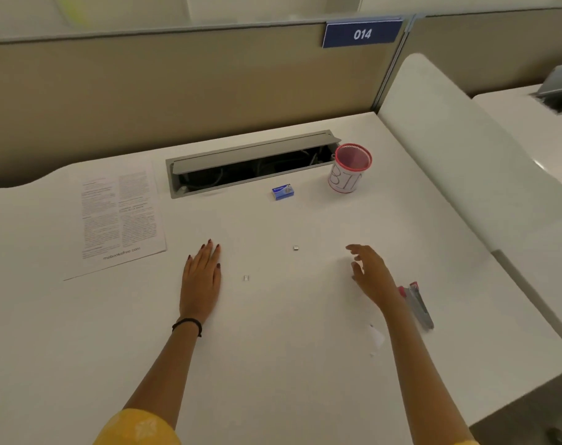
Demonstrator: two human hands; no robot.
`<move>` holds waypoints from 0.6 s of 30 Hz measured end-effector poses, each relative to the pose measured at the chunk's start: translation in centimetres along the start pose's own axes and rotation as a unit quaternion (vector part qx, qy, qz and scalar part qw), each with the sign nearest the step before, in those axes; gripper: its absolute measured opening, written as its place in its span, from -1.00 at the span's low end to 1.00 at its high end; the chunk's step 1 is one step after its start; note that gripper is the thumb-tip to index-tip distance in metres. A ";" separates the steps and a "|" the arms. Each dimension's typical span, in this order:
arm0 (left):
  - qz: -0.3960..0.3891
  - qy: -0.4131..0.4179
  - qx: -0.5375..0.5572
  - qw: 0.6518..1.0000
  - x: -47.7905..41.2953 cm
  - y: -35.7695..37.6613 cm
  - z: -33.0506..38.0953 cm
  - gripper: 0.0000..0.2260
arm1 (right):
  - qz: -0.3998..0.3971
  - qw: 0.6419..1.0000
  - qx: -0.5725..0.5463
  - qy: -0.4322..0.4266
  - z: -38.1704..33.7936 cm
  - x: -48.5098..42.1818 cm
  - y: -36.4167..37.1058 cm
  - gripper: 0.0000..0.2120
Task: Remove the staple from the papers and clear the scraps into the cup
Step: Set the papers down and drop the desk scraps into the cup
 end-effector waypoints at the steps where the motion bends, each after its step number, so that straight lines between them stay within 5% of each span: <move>1: -0.001 0.003 0.001 1.000 0.1 -0.1 0.1 -0.52 | 0.003 1.000 0.021 0.007 0.5 1.4 0.1 -0.69; 8: -0.012 0.027 -0.007 1.000 2.9 -0.6 0.5 -0.51 | -0.040 0.989 0.052 0.129 3.7 9.7 0.0 -0.65; 13: -0.023 0.016 0.000 1.000 3.4 0.1 0.8 -0.49 | -0.130 0.976 0.105 0.137 3.8 12.1 1.3 -0.50; 18: -0.024 0.018 -0.002 1.000 3.5 0.2 0.5 -0.49 | -0.100 0.980 0.064 0.160 3.5 13.7 2.1 -0.61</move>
Point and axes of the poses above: each hand's wrist, its own x-axis away from the middle knuckle, its own y-axis out of the palm, z = x × y, the point moved 10 cm from there along -x, towards the middle knuckle, and after that the axes turned 4 degrees about -y, right-handed, at the moved point
